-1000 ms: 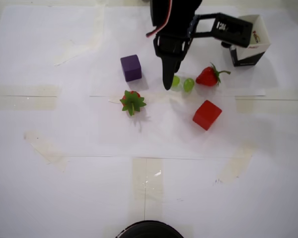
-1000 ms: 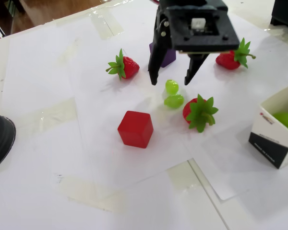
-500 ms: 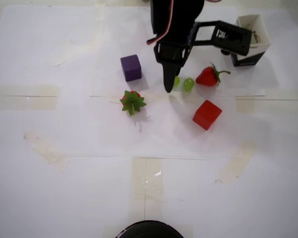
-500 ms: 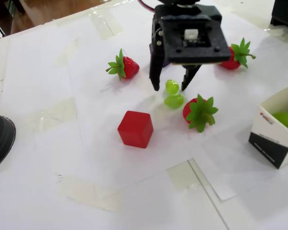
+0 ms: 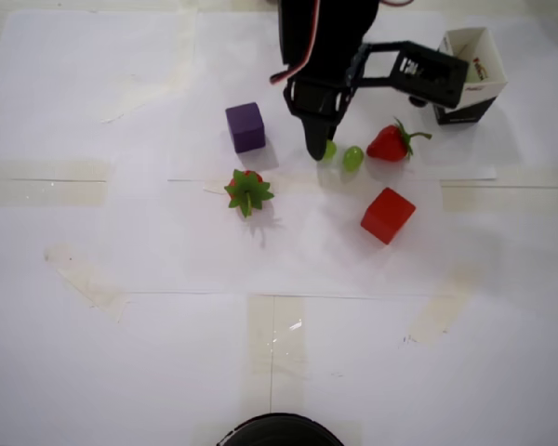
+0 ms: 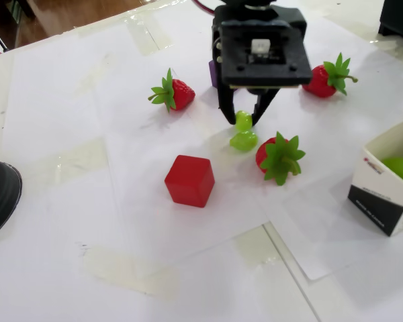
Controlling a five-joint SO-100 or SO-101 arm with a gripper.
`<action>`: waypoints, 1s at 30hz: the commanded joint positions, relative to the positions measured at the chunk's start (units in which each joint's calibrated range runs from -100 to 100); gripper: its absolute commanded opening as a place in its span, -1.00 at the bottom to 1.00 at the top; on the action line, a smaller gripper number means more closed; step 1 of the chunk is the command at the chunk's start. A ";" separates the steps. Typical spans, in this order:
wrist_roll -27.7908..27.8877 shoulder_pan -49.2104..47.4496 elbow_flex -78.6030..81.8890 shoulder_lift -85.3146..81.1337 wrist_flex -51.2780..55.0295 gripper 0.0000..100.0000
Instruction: Pick up the grapes and place them in the box.
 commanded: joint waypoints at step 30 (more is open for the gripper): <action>-25.79 -27.02 -22.33 -23.18 30.59 -0.91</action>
